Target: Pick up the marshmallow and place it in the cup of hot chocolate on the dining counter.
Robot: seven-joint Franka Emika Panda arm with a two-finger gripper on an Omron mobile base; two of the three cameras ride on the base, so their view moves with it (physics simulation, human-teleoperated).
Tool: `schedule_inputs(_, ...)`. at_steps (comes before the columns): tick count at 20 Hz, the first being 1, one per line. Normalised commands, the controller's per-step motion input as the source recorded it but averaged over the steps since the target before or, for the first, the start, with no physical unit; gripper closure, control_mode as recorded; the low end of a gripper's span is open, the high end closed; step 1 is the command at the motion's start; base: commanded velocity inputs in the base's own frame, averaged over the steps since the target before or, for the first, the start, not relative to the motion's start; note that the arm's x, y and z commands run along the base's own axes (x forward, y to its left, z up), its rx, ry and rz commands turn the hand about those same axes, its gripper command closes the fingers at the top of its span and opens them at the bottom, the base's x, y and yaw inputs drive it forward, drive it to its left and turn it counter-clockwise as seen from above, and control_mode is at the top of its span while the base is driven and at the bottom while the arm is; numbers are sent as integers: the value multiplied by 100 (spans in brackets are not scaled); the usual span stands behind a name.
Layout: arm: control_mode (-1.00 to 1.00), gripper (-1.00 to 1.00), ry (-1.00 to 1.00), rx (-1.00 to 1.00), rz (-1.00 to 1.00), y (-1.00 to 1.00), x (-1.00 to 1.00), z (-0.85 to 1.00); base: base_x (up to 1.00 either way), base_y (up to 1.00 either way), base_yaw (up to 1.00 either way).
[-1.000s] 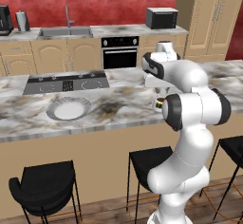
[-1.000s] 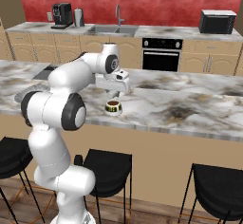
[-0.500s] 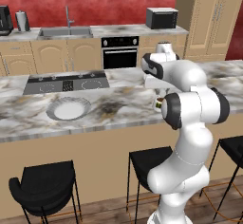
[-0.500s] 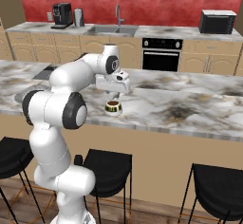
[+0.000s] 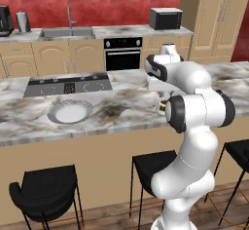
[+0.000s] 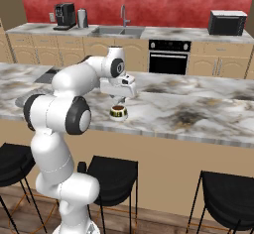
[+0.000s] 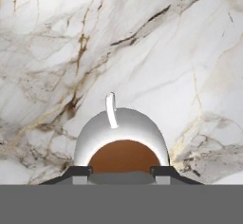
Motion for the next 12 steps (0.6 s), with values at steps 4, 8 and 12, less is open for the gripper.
schedule_inputs(4,-100,-100,0,0,0,0,0,0,0,0,0)
schedule_inputs(8,-100,-100,0,0,0,-14,0,0,0,0,0)
schedule_inputs(12,-100,-100,-1,0,0,-13,-9,18,0,0,0)
